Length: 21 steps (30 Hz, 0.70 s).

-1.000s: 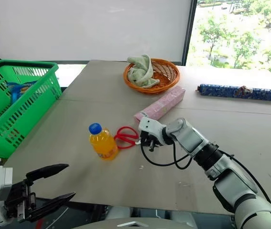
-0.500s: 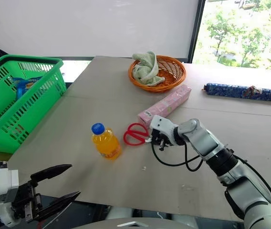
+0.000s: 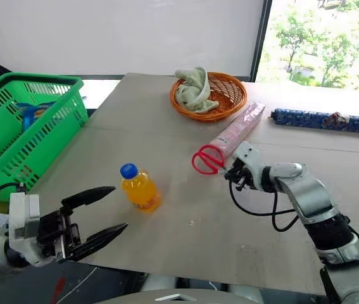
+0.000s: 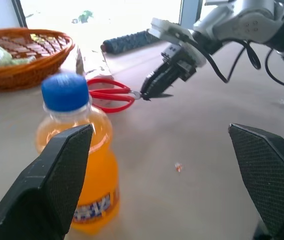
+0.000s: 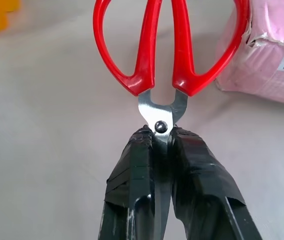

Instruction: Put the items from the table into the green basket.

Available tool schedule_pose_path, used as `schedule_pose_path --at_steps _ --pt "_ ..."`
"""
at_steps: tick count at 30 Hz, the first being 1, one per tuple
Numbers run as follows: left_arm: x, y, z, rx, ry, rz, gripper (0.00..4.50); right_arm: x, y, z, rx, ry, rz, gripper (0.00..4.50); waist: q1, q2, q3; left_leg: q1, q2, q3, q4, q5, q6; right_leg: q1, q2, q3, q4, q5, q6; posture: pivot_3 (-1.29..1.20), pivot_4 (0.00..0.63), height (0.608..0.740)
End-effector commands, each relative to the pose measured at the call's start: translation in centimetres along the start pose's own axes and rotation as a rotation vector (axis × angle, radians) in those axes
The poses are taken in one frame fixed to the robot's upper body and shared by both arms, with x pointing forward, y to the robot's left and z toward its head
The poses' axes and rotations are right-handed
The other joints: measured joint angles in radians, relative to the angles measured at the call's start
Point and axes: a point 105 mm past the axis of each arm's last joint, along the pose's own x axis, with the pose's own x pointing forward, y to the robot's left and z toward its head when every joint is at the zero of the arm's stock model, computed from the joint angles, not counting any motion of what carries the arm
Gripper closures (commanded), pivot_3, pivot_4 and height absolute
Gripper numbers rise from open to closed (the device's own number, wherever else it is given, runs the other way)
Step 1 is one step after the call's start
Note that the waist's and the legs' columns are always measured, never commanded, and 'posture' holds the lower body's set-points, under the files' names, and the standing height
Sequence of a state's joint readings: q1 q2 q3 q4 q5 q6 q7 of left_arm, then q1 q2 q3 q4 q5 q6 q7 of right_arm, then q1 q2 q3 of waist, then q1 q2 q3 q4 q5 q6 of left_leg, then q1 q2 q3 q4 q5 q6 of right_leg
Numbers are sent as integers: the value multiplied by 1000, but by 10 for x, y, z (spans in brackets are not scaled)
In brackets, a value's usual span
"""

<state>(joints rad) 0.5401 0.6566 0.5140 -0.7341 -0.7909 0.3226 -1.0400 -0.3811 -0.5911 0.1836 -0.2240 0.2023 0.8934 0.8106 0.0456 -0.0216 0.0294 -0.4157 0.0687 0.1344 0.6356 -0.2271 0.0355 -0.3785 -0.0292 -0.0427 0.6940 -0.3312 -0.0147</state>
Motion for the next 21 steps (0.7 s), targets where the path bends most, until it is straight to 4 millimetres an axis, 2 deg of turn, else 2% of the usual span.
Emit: schedule_pose_path --at_steps 1,5,7,14,17,21 --pt "12 -13 11 15 -35 -61 0 -34 -29 0 40 -37 -164 4489 -3 0 0 0 0 0 0 0 0 0 0 0 0 0 0 132 0 740" --pt "22 -22 18 12 -78 -91 0 -74 -67 -25 157 -41 -362 4489 -7 1 0 1 0 0 0 0 0 1 1 1 0 0 0 110 1 740" --pt "26 -27 20 9 -90 -99 0 -85 -78 -31 200 -55 -417 4489 -8 1 0 1 0 0 1 0 0 1 2 1 0 0 0 97 1 740" --pt "30 -33 23 13 -100 -107 0 -91 -86 -33 218 -93 -448 4489 -35 2 0 2 3 0 1 1 -1 2 7 4 1 0 0 89 0 740" --pt "29 -34 25 15 -105 -106 0 -97 -104 -38 250 -92 -579 4489 -35 2 0 3 3 0 1 1 -2 2 8 5 1 0 0 81 1 740" --pt "29 -37 26 11 -112 -117 0 -104 -125 -54 298 -34 -728 4489 -32 3 0 2 3 0 2 1 -2 2 8 6 1 0 0 81 1 740"
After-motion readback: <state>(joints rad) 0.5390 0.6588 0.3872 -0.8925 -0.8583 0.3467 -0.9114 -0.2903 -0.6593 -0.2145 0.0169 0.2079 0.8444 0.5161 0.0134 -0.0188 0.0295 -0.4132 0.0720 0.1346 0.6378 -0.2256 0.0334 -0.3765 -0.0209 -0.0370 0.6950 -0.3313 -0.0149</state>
